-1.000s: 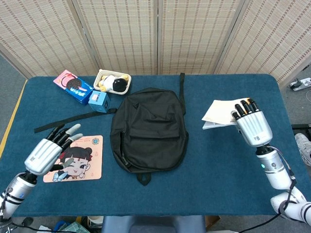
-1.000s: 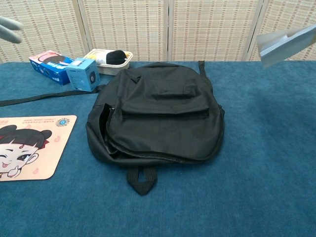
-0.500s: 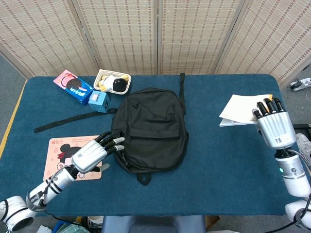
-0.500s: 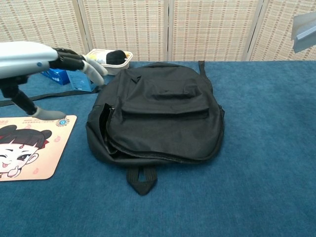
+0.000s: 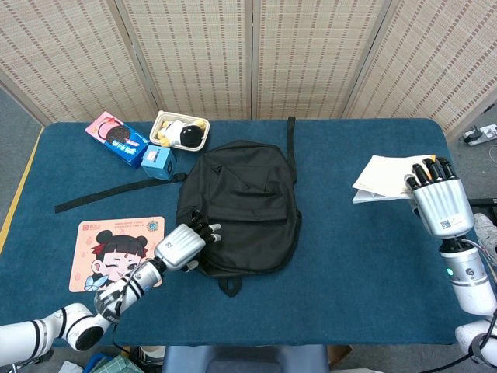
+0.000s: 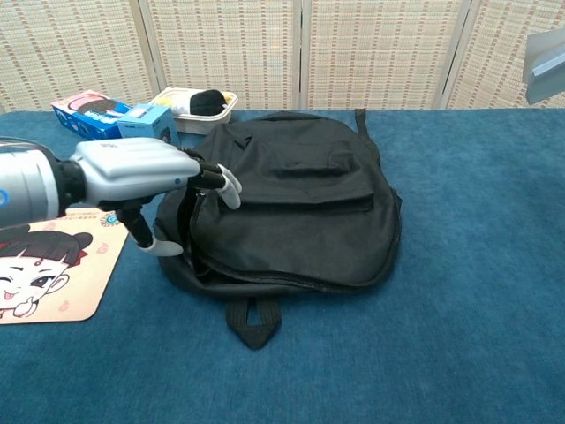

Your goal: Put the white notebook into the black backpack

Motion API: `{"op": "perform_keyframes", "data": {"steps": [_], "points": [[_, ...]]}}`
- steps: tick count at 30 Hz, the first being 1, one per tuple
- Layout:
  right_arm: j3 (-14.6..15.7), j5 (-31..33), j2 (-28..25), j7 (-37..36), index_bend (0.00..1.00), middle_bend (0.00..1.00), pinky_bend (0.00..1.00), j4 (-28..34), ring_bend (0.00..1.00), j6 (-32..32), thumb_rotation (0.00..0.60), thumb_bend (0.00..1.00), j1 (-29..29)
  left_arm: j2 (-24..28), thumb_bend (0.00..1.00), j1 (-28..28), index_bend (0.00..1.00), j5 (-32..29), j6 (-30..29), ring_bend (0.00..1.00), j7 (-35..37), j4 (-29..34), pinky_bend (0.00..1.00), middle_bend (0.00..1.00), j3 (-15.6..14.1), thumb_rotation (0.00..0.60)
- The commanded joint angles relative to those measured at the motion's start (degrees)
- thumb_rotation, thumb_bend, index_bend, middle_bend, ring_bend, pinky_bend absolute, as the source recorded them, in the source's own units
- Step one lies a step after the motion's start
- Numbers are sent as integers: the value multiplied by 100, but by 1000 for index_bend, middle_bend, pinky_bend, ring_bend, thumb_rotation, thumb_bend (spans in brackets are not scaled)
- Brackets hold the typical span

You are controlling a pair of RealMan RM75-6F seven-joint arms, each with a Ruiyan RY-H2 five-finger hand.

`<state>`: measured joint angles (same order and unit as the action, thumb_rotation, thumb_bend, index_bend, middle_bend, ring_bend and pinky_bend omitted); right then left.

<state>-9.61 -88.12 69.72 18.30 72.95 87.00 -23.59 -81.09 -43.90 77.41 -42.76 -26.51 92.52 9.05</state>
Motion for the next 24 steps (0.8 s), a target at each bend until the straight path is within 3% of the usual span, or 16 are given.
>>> {"op": "perform_keyframes", "data": {"steps": [1,9,24], "points": [[-12,10,26,-24,676,422,285,-32,297,-16,600,477,4,-315,281,-200,249,-521,53,177,-316,-162,81,138,92,600],[-40,5,62,-89,676,420,285,-99,296,-7,600,477,29,-590,281,-484,260,-1220,23,177,-649,-213,82,138,89,600],[-34,-34,124,-129,676,416,285,-128,297,-30,600,477,67,-723,281,-903,210,-2297,-174,158,-1468,-331,82,100,-342,600]]}}
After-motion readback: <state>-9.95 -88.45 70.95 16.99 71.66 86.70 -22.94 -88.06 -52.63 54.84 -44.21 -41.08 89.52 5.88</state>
